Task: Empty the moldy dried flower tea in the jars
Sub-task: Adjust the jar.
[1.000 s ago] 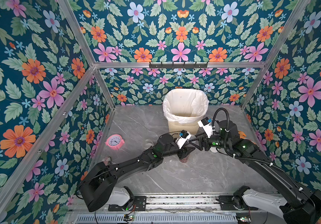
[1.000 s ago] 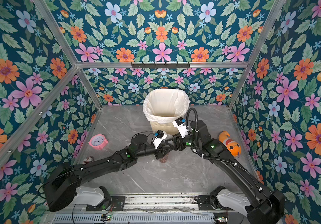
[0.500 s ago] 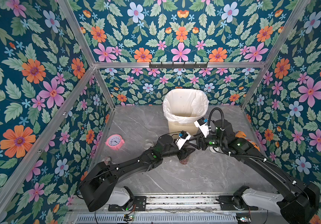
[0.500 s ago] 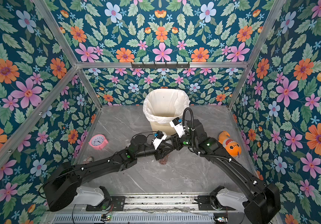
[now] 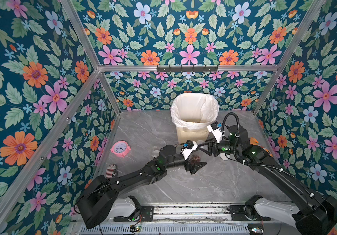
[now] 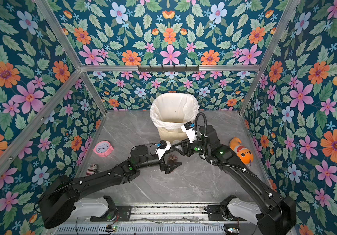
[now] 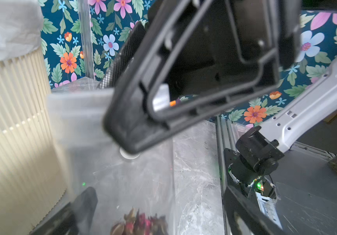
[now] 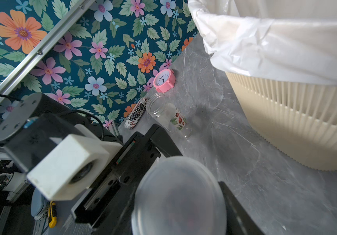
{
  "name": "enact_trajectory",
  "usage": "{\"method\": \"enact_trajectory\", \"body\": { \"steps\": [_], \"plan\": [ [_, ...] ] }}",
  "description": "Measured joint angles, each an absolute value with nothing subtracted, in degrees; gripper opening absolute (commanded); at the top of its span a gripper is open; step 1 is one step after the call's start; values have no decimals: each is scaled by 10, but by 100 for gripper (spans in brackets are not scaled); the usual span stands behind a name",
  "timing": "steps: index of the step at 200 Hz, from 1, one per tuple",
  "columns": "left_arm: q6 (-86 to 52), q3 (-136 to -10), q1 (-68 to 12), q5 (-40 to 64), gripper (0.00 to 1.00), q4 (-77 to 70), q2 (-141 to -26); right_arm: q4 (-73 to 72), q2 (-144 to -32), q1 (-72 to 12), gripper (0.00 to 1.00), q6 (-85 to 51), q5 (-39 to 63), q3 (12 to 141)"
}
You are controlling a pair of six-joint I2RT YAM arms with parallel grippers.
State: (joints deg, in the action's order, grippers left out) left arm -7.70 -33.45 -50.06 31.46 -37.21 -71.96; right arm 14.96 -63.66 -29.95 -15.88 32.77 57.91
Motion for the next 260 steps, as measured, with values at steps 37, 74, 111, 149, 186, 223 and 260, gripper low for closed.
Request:
{"method": "enact_trajectory", "body": {
  "steps": [37,74,111,149,186,223,260],
  "plan": [
    [-109,-299,-479,344,99,-434,-721,133,-621,-294,36,-167,327,574],
    [-145,-299,-477,379,97,-497,-758,99,-611,-294,36,-195,338,552],
    [-150,-294,-477,399,87,-527,-766,77,-599,-293,36,-211,356,547],
    [-150,-303,-476,407,75,-526,-780,60,-605,-293,36,-224,370,546],
    [-150,-305,-468,415,62,-526,-783,54,-608,-293,37,-229,376,546],
    [-157,-305,-464,414,60,-524,-780,49,-609,-293,63,-224,380,547],
    [-147,-305,-464,418,59,-519,-775,72,-615,-288,77,-221,369,576]
  ]
}}
